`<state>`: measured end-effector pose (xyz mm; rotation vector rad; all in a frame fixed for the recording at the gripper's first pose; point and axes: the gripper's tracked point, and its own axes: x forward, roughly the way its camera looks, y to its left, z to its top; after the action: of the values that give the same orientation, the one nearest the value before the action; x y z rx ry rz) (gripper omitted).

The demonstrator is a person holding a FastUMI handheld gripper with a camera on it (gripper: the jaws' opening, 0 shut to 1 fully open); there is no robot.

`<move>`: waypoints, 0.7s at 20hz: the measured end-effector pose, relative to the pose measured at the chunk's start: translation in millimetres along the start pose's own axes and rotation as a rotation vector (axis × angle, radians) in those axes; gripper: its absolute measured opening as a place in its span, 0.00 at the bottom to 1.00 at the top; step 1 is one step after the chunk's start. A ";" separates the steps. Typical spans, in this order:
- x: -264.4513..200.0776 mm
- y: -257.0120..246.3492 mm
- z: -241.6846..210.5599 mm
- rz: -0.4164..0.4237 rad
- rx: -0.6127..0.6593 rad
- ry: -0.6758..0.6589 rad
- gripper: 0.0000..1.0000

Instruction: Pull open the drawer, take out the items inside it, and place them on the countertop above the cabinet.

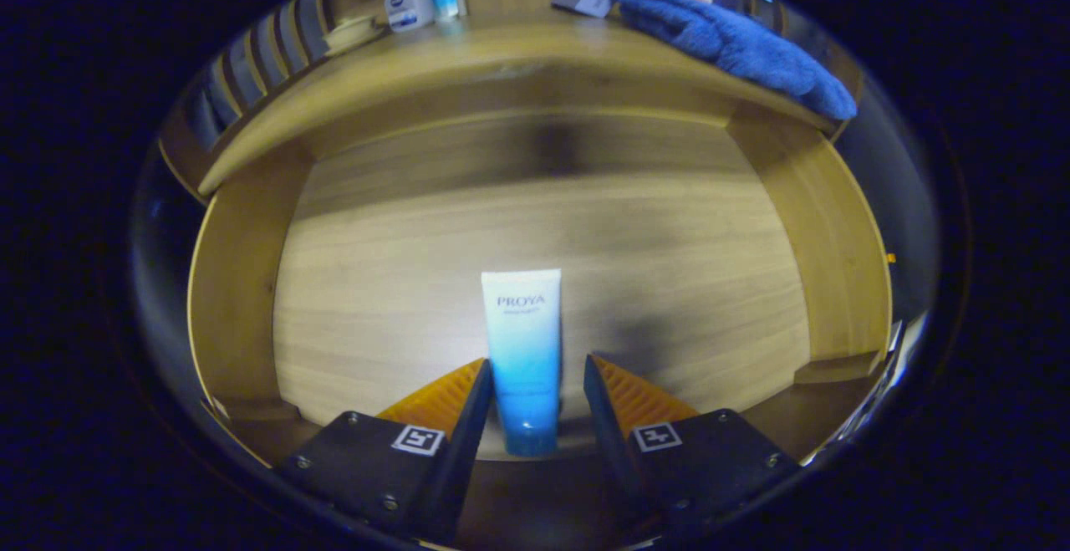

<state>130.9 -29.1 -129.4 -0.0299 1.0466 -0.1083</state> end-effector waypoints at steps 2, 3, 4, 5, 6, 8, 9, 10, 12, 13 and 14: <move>5.0 0.1 0.1 -0.006 -0.039 0.005 0.49; 2.8 3.7 6.2 0.019 -0.060 -0.018 0.40; -3.4 8.3 8.1 0.058 -0.075 -0.038 0.40; -4.3 6.5 13.5 0.069 -0.075 -0.066 0.39; -7.3 2.4 18.1 0.058 -0.074 -0.094 0.40; -25.5 6.0 27.0 0.076 -0.053 -0.160 0.40; -31.5 3.3 31.0 0.093 -0.041 -0.187 0.40; -36.8 0.8 37.4 0.106 -0.030 -0.216 0.40; -51.0 -1.3 52.2 0.124 -0.005 -0.277 0.39; -64.3 0.1 60.0 0.142 0.008 -0.309 0.39; -77.8 1.2 69.8 0.155 0.020 -0.347 0.39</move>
<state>152.8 -21.7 -27.5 0.0492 0.6985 0.0276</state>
